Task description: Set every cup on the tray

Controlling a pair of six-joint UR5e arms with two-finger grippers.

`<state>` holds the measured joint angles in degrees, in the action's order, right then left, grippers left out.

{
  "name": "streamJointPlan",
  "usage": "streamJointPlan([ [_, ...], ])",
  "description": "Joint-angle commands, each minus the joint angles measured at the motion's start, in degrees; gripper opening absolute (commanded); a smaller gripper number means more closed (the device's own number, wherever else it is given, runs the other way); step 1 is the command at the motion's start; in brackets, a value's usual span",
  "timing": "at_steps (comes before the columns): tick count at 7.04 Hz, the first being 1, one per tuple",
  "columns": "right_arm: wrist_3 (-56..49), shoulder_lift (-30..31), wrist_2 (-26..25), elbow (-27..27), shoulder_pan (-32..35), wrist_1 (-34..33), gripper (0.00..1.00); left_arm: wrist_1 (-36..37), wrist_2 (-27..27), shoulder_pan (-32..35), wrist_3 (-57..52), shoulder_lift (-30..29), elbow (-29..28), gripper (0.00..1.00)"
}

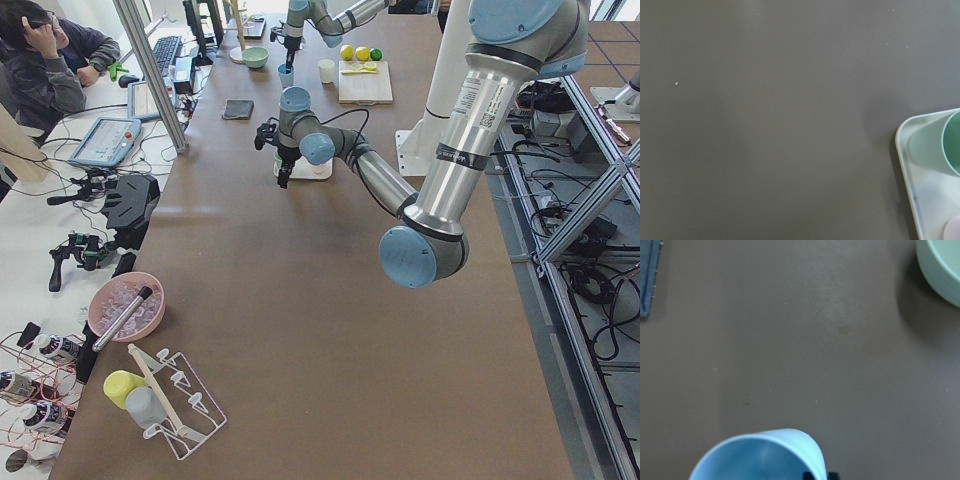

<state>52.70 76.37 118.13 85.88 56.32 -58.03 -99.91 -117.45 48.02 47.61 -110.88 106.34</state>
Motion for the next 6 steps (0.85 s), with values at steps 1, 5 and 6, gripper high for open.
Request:
streamJointPlan([
  [1, 7.2, -1.74, 0.0, 3.67, -1.64, -0.76, 0.0, -0.02, -0.06, -0.04, -0.06, 0.05, -0.08, 0.98],
  [5, 21.28, -16.74, -7.47, 3.51, -12.96, -11.97, 0.0, -0.02, -0.06, -0.04, -0.06, 0.05, -0.34, 0.98],
  [6, 25.74, -21.57, -10.52, 3.42, -16.21, -16.63, 0.0, -0.02, -0.06, -0.04, 0.03, -0.04, -0.34, 0.98],
])
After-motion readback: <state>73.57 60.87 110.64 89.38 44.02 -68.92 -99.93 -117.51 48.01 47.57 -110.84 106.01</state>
